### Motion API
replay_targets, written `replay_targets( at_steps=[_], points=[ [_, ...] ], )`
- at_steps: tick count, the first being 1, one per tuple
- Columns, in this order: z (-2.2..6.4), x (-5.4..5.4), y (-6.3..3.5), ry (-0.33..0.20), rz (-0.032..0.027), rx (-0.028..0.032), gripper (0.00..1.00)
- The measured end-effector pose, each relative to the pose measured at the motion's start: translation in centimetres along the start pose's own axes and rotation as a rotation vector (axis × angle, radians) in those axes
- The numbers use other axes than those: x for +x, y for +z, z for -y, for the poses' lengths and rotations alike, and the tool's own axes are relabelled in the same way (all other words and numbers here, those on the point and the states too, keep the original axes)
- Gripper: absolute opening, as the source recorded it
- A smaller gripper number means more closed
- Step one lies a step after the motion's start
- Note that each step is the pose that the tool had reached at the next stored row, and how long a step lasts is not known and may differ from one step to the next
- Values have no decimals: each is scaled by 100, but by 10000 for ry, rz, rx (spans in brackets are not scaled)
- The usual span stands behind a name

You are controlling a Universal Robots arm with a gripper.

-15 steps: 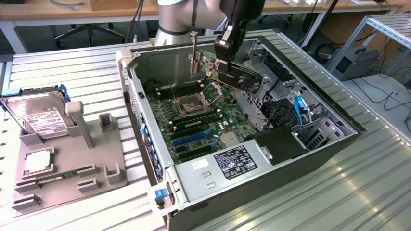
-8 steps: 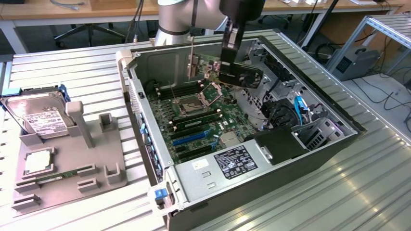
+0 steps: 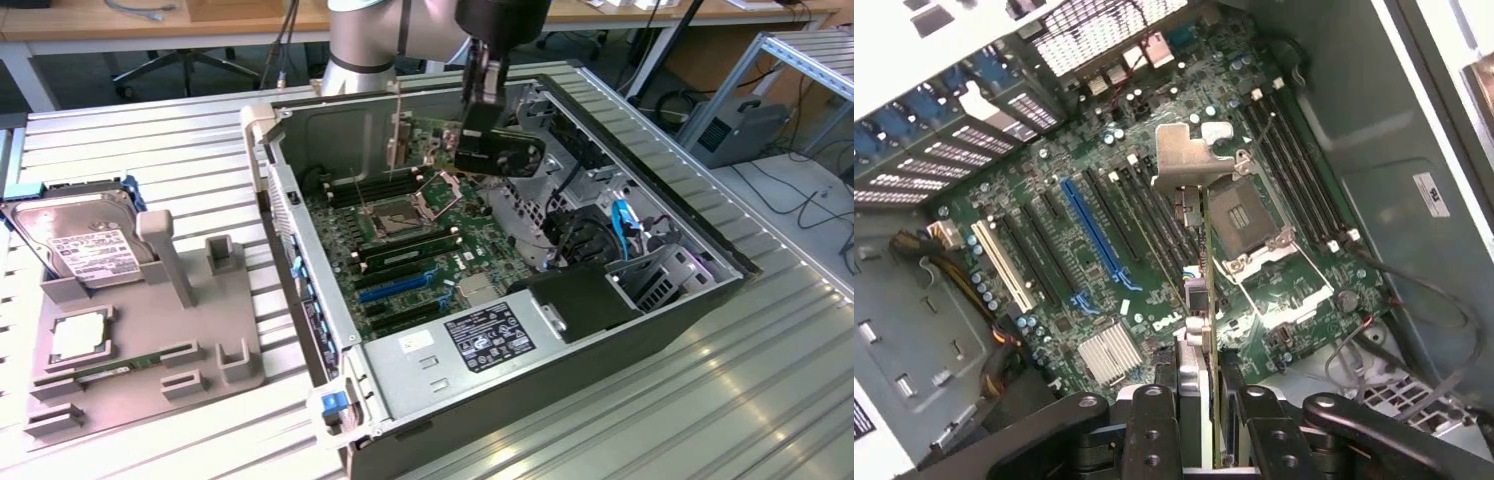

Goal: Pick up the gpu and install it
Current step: 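Insert the gpu into the slot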

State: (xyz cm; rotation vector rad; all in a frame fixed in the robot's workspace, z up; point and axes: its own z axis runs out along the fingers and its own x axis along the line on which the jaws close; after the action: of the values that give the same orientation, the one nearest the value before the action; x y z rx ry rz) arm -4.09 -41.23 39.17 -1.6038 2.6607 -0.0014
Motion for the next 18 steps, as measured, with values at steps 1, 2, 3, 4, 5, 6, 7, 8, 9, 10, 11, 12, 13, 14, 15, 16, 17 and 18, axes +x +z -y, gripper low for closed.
replay_targets(
  at_steps=[1, 2, 3, 4, 5, 6, 7, 8, 9, 10, 11, 12, 13, 14, 15, 16, 17, 18],
  points=[
    [0, 0, 1, -199, 4, -6, 27],
    [0, 0, 2, -363, 7, -11, 27],
    [0, 0, 3, -519, 10, -15, 27],
    [0, 0, 4, -681, 13, -20, 27],
    [0, 0, 5, -842, 16, -25, 27],
    [0, 0, 6, -997, 18, -29, 27],
    [0, 0, 7, -1166, 22, -34, 27],
    [0, 0, 8, -1319, 26, -39, 27],
    [0, 0, 9, -1486, 28, -43, 27],
    [0, 0, 10, -1656, 31, -49, 27],
    [0, 0, 11, -1821, 34, -53, 27],
    [0, 0, 13, -2019, 38, -59, 27],
    [0, 0, 14, -2270, 42, -67, 27],
    [0, 0, 16, -2536, 48, -74, 27],
    [0, 0, 17, -2731, 51, -80, 27],
    [0, 0, 18, -2884, 55, -84, 27],
    [0, 0, 19, -3038, 58, -89, 27],
    [0, 0, 19, -3183, 60, -94, 27]
  ],
)
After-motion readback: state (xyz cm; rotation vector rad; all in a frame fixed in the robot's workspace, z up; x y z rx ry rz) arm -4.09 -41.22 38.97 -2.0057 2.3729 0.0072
